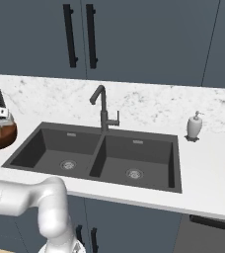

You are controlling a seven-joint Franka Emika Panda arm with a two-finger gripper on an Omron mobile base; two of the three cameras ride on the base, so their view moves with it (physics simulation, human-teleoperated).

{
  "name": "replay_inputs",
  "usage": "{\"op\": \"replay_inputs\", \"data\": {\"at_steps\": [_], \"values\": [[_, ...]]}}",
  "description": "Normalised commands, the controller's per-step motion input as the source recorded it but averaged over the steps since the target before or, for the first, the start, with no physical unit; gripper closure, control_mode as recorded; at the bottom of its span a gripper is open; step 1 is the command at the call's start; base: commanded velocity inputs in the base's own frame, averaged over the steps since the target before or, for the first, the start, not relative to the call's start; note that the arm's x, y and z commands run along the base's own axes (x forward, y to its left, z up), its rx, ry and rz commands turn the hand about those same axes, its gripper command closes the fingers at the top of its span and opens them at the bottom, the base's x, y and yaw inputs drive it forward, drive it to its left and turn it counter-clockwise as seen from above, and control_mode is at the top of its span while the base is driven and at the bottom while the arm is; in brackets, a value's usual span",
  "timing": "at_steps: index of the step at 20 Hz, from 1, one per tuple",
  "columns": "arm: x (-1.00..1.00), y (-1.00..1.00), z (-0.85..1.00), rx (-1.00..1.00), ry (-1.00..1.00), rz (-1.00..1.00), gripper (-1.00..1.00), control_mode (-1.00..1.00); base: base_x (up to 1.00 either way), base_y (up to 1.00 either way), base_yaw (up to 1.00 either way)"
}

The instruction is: Pick the sweet potato from the sink and place it in the bowl. Then pick the bowl and place it in the microwave. Then close the microwave door and press the start button.

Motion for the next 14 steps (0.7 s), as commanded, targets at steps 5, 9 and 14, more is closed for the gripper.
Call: {"op": "replay_inputs", "data": {"at_steps": [5, 9, 14], "values": [[0.26, 0.1, -0.07, 0.0, 0.07, -0.01, 1.0, -1.0, 0.0, 0.0, 0.0], [0.09, 0.06, 0.01, 0.0, 0.13, -0.01, 1.0, -1.0, 0.0, 0.0, 0.0], [0.33, 0.2, -0.18, -0.02, 0.05, -0.01, 1.0, -1.0, 0.0, 0.0, 0.0]]}}
